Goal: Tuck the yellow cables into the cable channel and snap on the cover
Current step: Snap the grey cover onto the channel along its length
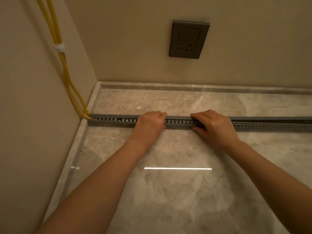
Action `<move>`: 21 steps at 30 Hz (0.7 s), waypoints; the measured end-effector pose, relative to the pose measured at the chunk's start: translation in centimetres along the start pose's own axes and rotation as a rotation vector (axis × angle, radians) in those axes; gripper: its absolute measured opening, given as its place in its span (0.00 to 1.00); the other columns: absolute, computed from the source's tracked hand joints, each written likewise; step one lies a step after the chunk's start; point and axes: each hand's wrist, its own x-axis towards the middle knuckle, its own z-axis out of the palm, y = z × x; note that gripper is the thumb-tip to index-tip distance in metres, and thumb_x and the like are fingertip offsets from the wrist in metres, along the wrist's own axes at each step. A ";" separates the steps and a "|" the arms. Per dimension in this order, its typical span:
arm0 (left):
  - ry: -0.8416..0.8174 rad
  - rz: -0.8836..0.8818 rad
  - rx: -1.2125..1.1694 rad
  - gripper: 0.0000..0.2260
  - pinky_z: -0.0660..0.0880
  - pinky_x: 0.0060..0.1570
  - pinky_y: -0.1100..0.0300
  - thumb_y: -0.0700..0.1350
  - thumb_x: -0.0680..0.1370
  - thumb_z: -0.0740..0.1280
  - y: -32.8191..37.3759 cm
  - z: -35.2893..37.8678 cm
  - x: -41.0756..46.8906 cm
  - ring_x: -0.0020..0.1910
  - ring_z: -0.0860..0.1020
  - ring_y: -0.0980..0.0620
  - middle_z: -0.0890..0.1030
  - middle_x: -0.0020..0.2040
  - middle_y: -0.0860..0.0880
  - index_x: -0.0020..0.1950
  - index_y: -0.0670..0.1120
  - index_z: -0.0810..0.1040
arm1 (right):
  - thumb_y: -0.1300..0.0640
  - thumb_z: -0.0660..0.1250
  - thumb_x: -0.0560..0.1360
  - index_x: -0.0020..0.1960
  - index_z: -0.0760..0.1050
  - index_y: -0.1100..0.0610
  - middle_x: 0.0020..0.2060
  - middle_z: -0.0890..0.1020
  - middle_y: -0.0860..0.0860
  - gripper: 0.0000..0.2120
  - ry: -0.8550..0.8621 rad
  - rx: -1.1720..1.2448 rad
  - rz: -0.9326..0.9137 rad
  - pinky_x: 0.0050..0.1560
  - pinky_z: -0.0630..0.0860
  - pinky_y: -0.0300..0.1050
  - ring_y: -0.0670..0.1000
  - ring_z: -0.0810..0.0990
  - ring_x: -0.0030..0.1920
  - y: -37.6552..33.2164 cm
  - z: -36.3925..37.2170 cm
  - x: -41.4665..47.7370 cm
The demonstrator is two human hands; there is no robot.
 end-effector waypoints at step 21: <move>-0.055 -0.142 0.020 0.18 0.65 0.59 0.55 0.55 0.76 0.64 1.7 1.3 1.4 0.55 0.73 0.48 0.78 0.55 0.48 0.61 0.46 0.73 | 0.55 0.71 0.71 0.52 0.78 0.63 0.41 0.82 0.59 0.14 -0.099 -0.082 -0.063 0.38 0.76 0.49 0.60 0.79 0.39 0.6 0.6 1.0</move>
